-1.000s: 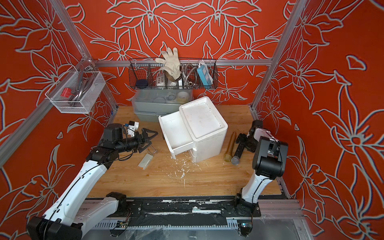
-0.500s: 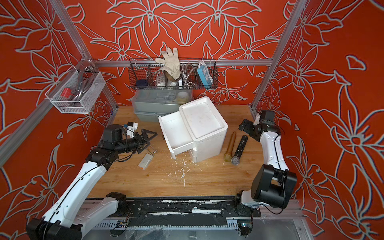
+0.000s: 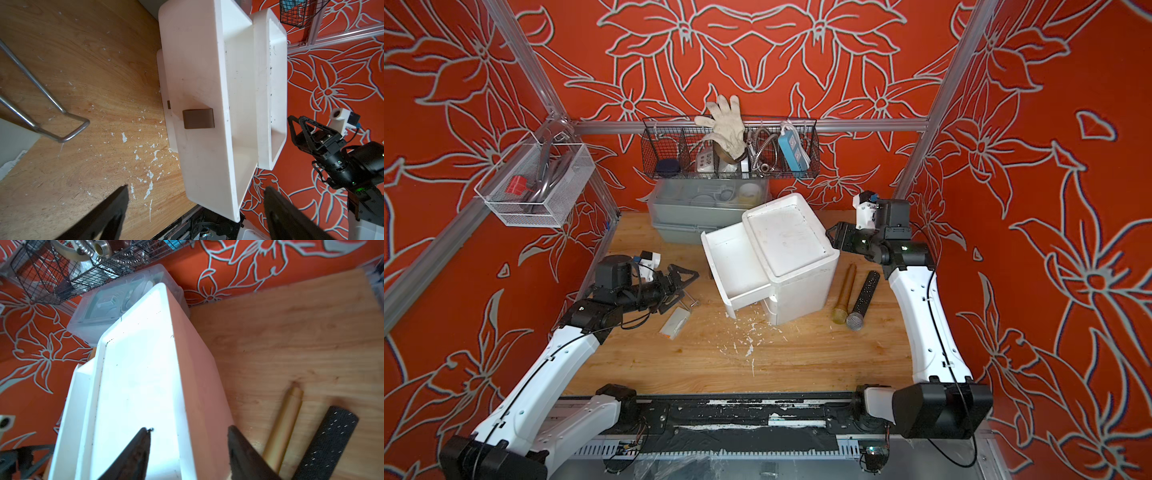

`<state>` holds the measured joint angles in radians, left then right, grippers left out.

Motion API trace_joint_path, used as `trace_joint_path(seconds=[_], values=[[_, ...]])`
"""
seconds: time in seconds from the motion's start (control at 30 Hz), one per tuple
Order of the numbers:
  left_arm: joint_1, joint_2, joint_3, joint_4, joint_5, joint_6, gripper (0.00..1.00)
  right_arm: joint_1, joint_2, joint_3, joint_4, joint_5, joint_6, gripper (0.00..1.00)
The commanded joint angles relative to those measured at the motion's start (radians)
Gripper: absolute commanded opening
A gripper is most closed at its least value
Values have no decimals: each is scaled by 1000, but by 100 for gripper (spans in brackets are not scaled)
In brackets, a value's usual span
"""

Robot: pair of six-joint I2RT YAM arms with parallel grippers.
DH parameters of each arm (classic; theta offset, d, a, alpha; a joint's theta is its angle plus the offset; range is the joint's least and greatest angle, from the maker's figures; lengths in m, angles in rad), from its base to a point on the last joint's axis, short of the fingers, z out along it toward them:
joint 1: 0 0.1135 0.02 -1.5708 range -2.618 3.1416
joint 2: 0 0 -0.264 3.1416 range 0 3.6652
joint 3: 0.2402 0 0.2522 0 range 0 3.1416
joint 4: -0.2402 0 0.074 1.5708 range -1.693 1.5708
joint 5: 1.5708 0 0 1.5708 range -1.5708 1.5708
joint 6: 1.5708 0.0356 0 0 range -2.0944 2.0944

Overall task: Take the microphone out of the drawer
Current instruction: Close the drawer in the storage box.

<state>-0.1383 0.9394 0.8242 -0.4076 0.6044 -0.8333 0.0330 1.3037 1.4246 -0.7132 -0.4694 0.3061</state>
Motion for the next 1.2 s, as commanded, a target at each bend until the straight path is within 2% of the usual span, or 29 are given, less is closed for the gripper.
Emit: trace_joint_path(seconds=[0.0, 0.2, 0.3, 0.37, 0.5, 0.63, 0.73, 0.87, 0.9, 0.93, 1.07, 1.1, 1.17], values=[[2, -15, -14, -20, 12, 28, 100, 30, 28, 54, -115, 51, -80, 60], [2, 0, -31, 10, 23, 12, 100, 61, 55, 70, -158, 89, -119, 60], [2, 9, -31, 15, 21, 10, 100, 84, 76, 83, -177, 122, -139, 52], [2, 12, -30, 16, 21, 10, 100, 93, 87, 88, -183, 145, -147, 50], [2, 12, -36, 35, 20, -5, 100, 106, 105, 98, -189, 164, -161, 35], [1, 13, -60, 80, 20, -33, 98, 120, 121, 108, -200, 191, -181, 23], [2, 16, -76, 106, 7, -40, 94, 121, 123, 112, -200, 202, -193, 19], [0, 21, -117, 199, -7, -90, 77, 123, 134, 128, -213, 207, -213, 7], [-1, 22, -132, 233, -12, -108, 70, 122, 136, 131, -215, 209, -218, 4], [-1, 25, -140, 257, -17, -119, 61, 123, 137, 132, -217, 207, -220, 4], [-5, 36, -156, 343, -49, -155, 10, 125, 138, 134, -215, 204, -223, 1], [-6, 42, -157, 363, -51, -163, 0, 126, 138, 134, -216, 204, -224, 0], [-9, 67, -155, 406, -47, -181, 0, 127, 140, 134, -215, 202, -224, 0]])
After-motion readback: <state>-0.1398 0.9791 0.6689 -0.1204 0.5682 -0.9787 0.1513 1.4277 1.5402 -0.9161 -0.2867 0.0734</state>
